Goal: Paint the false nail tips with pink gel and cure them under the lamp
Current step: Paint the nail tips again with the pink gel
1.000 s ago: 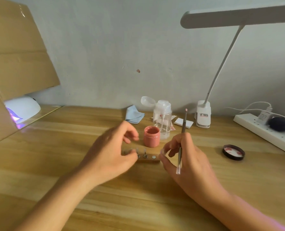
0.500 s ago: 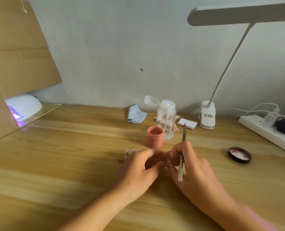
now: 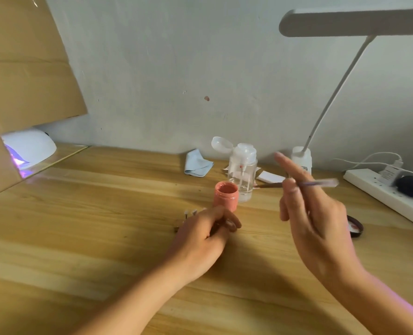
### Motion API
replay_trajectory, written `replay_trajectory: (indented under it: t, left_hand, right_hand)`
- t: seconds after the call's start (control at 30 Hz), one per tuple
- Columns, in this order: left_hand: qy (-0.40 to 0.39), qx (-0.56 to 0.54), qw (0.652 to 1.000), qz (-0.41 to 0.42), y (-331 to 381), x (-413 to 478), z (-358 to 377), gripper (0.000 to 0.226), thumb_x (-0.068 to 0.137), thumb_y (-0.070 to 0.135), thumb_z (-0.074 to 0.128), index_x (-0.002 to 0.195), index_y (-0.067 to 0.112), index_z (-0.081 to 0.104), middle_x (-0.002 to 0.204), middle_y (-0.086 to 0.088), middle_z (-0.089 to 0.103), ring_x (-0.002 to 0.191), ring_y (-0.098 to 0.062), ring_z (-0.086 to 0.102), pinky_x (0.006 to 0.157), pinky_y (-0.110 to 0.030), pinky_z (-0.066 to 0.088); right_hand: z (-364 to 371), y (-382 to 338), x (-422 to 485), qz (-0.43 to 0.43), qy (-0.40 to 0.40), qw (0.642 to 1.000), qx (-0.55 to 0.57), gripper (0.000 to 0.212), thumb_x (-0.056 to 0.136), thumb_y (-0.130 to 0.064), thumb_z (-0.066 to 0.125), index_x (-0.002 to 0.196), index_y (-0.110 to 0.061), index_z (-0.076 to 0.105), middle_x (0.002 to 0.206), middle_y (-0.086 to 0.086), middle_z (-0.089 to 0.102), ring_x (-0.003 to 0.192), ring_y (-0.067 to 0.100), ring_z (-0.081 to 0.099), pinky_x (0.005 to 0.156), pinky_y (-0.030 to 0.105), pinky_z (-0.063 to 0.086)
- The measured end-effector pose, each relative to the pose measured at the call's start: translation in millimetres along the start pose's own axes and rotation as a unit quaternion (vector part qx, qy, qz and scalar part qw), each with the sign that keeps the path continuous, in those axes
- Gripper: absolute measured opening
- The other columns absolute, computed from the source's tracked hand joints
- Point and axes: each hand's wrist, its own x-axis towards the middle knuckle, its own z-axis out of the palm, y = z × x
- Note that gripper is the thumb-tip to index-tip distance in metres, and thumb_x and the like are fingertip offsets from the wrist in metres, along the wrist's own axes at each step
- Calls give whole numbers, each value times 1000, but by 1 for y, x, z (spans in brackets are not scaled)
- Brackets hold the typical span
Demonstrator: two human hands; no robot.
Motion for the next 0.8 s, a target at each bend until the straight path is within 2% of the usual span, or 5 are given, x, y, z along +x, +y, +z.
replay_trajectory:
  t: [0.07, 0.17, 0.37, 0.5, 0.8]
  left_hand:
    - [-2, 2, 1000, 3, 1, -1, 0, 30, 94, 8, 52, 87, 33, 68, 90, 23, 69, 80, 8, 60, 70, -22, 49]
    - [-10, 4, 1000, 4, 3, -1, 2, 29, 94, 9, 52, 86, 32, 68, 87, 23, 70, 74, 10, 59, 68, -15, 42]
    - [-26, 8, 1000, -11, 7, -2, -1, 21, 89, 27, 50, 94, 41, 65, 89, 20, 71, 70, 5, 61, 73, -32, 55]
    - [-34, 1, 999, -35, 6, -2, -2, 21, 81, 35, 48, 92, 40, 65, 84, 6, 72, 68, -13, 67, 75, -47, 57]
    - [-18, 21, 999, -27, 6, -1, -1, 17, 88, 33, 61, 96, 48, 64, 76, 24, 68, 70, -13, 66, 75, -42, 57]
  right_hand:
    - [2, -4, 6, 1, 19, 999, 28, 30, 102, -44, 37, 126, -45, 55, 84, -28, 61, 75, 2, 58, 65, 12, 41]
    - [13, -5, 16, 32, 4, 999, 43, 27, 101, -35, 42, 115, -28, 65, 87, -14, 68, 83, 10, 63, 70, 25, 48]
    - [43, 11, 31, 74, -54, 995, -35, 30, 99, -34, 44, 104, -17, 68, 85, -1, 69, 82, 19, 62, 72, 46, 50]
    - [54, 19, 31, 65, -78, 992, -77, 32, 99, -35, 44, 98, -13, 68, 85, 2, 70, 82, 23, 61, 70, 45, 49]
    - [36, 14, 31, 114, -94, 989, -2, 26, 100, -35, 48, 106, -22, 70, 81, -13, 73, 78, 10, 66, 76, 41, 53]
